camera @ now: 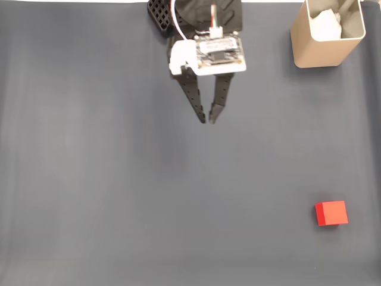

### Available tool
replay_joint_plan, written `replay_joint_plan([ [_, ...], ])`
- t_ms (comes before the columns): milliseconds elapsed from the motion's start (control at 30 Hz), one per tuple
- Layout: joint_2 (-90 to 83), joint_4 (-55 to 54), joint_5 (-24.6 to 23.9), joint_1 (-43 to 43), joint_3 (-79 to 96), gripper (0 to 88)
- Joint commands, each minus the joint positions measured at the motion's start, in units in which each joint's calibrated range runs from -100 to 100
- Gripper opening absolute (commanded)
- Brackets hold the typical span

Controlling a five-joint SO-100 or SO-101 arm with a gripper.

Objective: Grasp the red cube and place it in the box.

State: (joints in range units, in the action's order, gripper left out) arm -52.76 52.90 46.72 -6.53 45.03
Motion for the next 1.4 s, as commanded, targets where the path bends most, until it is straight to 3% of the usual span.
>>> replay_joint_plan([
  [0,4.2,1.4,0.3,-2.7,-9.2,0.0],
  [800,21.8,10.5,1.3,-18.7,-34.4,0.0],
  [1367,41.4,11.6,1.0,-20.5,-53.0,0.0],
])
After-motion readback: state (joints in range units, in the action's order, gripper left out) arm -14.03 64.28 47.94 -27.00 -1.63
